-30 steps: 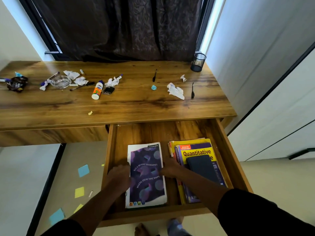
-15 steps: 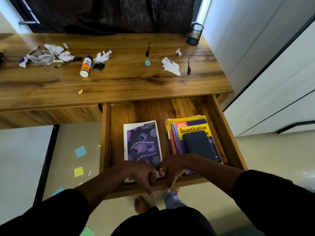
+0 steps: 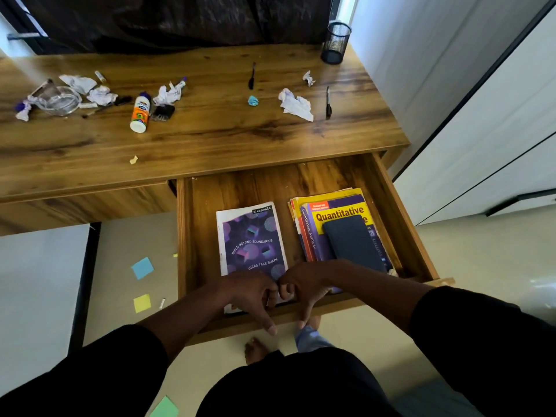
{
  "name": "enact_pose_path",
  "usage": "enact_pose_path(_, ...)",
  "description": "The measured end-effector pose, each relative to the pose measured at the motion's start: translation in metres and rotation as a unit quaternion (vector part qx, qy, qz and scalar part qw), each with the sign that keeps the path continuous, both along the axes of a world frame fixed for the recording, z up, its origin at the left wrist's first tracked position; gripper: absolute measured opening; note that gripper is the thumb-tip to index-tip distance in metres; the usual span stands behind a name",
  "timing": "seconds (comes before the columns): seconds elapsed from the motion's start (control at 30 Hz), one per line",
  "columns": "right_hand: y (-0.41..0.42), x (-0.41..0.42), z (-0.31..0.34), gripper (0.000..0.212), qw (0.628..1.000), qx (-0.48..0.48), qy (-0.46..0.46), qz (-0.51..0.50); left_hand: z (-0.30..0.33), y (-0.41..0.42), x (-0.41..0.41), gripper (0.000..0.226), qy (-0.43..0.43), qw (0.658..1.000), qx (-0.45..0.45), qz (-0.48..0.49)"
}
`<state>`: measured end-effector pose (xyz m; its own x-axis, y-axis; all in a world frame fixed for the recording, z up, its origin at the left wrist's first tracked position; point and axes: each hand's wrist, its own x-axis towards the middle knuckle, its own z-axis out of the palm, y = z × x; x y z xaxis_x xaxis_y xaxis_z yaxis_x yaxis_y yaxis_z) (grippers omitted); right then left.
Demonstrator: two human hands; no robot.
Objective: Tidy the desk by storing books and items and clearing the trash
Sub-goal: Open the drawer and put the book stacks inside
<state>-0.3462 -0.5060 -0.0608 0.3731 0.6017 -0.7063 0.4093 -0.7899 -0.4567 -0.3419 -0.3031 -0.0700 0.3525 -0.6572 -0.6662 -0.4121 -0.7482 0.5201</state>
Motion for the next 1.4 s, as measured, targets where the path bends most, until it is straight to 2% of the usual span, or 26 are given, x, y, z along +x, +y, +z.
enact_pose_path(0.1, 0.000, 0.006, -0.001, 0.058, 1.000, -0.011, -0.007, -0.009, 0.002, 0.001, 0.006, 0.069, -0.021, 1.000, 0.012, -0.007)
enact_pose_path(0.37, 0.002, 0.029, 0.008, 0.078, 0.998, -0.031, -0.052, -0.002, 0.007, 0.000, 0.031, 0.073, -0.054, 0.998, 0.043, -0.002)
enact_pose_path(0.53, -0.006, 0.040, 0.015, 0.067, 0.991, -0.020, -0.130, -0.036, 0.023, -0.004, 0.052, 0.086, -0.098, 0.993, 0.070, 0.006)
enact_pose_path(0.7, -0.007, 0.059, 0.024, 0.071, 0.975, -0.029, -0.213, -0.058, 0.030, -0.004, 0.077, 0.111, -0.175, 0.981, 0.087, 0.005)
enact_pose_path(0.87, -0.008, 0.087, 0.028, 0.088, 0.958, -0.046, -0.280, -0.041, 0.038, -0.004, 0.102, 0.128, -0.271, 0.957, 0.102, 0.004)
enact_pose_path(1.0, -0.008, 0.114, 0.030, 0.111, 0.932, -0.054, -0.358, -0.015, 0.041, -0.004, 0.117, 0.133, -0.370, 0.922, 0.112, 0.031)
enact_pose_path(1.1, -0.010, 0.133, 0.032, 0.118, 0.916, -0.033, -0.399, -0.015, 0.047, -0.003, 0.131, 0.141, -0.429, 0.894, 0.116, 0.058)
enact_pose_path(1.23, -0.008, 0.162, 0.035, 0.136, 0.907, -0.046, -0.418, -0.030, 0.046, 0.000, 0.156, 0.162, -0.439, 0.880, 0.155, 0.094)
enact_pose_path(1.3, -0.005, 0.174, 0.035, 0.145, 0.910, -0.068, -0.406, -0.051, 0.045, 0.000, 0.168, 0.164, -0.434, 0.879, 0.166, 0.104)
enact_pose_path(1.4, -0.002, 0.193, 0.035, 0.147, 0.907, -0.098, -0.404, -0.060, 0.044, -0.001, 0.188, 0.160, -0.404, 0.890, 0.176, 0.119)
